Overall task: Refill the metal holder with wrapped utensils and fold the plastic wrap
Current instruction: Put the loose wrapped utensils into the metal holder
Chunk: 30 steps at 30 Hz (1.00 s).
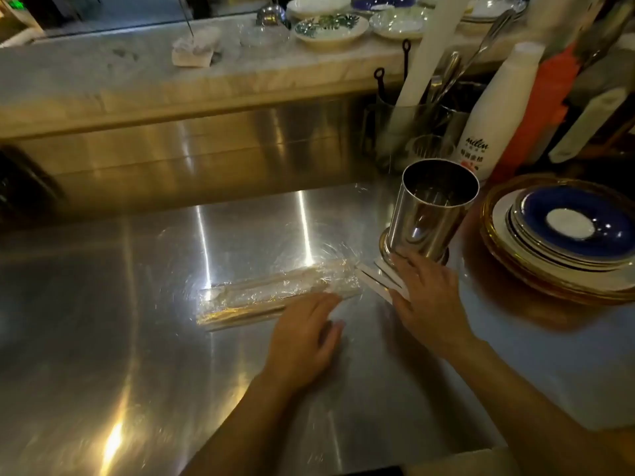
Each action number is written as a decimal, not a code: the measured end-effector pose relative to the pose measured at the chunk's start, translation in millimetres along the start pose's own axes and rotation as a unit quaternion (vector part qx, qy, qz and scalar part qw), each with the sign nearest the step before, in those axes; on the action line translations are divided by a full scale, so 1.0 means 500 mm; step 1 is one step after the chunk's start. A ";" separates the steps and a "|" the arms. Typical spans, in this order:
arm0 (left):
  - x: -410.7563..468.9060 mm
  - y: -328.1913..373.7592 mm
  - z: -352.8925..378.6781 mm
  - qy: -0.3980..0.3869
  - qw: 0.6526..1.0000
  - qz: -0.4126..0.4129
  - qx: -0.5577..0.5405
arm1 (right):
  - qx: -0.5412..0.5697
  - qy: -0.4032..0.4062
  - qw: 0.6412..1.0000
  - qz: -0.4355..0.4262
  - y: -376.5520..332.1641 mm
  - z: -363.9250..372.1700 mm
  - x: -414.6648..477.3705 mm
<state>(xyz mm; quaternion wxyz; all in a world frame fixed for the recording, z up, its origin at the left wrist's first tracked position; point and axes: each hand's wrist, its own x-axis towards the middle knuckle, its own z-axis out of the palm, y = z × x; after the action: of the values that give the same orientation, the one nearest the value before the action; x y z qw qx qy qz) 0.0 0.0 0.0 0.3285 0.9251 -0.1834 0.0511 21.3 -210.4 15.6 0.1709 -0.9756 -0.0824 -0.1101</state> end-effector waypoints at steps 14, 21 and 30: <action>-0.017 -0.053 0.076 -0.071 0.986 0.010 0.153 | 0.002 -0.045 0.992 0.119 0.050 0.059 0.006; -0.018 -0.054 0.079 -0.074 0.985 0.009 0.154 | 0.061 -0.136 0.978 0.148 0.075 0.054 0.038; -0.020 -0.054 0.079 -0.071 0.986 0.005 0.152 | 0.054 -0.226 0.961 0.148 0.067 0.014 0.068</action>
<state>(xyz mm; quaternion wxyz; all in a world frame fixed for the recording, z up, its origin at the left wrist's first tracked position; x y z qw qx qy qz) -0.1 -2.5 -48.6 0.1698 0.9646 -0.2012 0.0146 62.0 -234.8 6.7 0.2149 -0.9656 0.0209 0.1449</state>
